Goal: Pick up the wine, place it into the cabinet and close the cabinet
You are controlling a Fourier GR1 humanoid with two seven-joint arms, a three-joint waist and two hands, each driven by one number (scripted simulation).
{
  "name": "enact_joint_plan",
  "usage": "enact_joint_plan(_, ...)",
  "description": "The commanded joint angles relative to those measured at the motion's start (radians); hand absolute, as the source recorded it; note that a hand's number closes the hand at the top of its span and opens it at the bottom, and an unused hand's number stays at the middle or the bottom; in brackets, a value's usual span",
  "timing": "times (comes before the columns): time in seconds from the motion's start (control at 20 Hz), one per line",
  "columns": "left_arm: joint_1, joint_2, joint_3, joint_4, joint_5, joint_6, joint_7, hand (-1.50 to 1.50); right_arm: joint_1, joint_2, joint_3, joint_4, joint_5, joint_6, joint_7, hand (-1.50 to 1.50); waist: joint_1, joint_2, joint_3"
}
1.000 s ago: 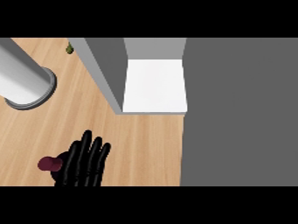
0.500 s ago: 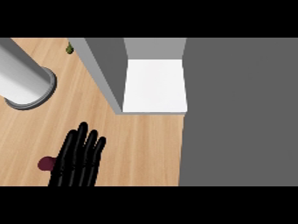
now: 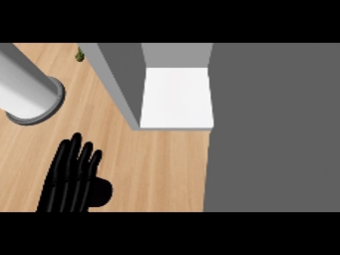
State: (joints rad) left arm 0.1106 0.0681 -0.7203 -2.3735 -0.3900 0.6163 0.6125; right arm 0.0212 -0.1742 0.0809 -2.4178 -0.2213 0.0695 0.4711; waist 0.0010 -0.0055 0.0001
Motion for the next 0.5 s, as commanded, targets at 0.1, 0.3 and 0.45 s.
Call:
enact_joint_plan(0.1, 0.029, 0.063, 0.085, -0.199, -0.017, -0.022, 0.061, -1.50, 0.022, -0.012, -0.005, -0.184, -0.014, -0.041, 0.111, -1.50, -0.001, -0.002, -0.001)
enact_joint_plan(0.3, 0.093, 0.120, 0.161, -0.217, 0.092, -0.030, -0.019, -1.50, -0.006, -0.017, -0.037, -0.112, -0.042, -0.016, 0.067, -1.50, 0.005, 0.000, -0.002)
enact_joint_plan(0.45, 0.061, 0.099, 0.241, -0.158, 0.132, -0.026, -0.009, -1.50, 0.014, -0.029, -0.075, -0.096, -0.068, 0.015, 0.032, -1.50, -0.003, 0.003, -0.001)
